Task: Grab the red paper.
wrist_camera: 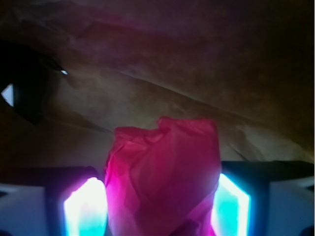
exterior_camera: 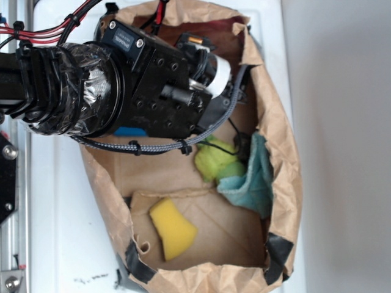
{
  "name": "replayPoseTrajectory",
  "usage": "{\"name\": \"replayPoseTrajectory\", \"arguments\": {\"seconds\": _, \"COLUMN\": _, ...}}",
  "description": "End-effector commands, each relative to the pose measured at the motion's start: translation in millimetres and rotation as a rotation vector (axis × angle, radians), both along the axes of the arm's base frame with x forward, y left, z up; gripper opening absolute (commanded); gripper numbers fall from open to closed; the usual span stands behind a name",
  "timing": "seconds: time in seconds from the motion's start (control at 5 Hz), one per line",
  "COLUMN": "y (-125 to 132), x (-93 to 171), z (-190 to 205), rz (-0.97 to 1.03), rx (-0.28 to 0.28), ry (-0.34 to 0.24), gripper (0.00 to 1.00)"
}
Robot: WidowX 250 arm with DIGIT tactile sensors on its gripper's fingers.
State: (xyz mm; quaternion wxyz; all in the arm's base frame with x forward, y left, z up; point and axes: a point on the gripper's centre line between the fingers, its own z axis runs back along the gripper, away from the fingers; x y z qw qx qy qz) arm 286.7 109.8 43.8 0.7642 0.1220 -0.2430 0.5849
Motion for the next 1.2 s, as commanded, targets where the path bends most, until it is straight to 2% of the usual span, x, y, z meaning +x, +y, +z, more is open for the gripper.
{"name": "replayPoseTrajectory", "arguments": {"seconds": 0.0, "y": 7, "x": -3, "z": 20, "rz": -0.325, "rx": -0.085, "ry": 0.091, "gripper": 0.00}}
{"name": "replayPoseTrajectory", "arguments": {"seconds": 0.4, "y": -28, "x": -5, "z": 61, "rz": -0.675, "rx": -0.169, "ry": 0.162, "gripper": 0.00}}
{"name": "replayPoseTrajectory", "arguments": {"seconds": 0.6, "y": -42, "x": -5, "z": 73, "rz": -0.792, "rx": -0.160, "ry": 0.185, "gripper": 0.00}}
{"name": "replayPoseTrajectory", "arguments": {"seconds": 0.8, "y": -53, "x": -8, "z": 85, "rz": -0.906, "rx": -0.183, "ry": 0.211, "gripper": 0.00}}
{"name": "replayPoseTrajectory", "arguments": {"seconds": 1.0, "y": -72, "x": -4, "z": 97, "rz": -0.997, "rx": -0.142, "ry": 0.214, "gripper": 0.00}}
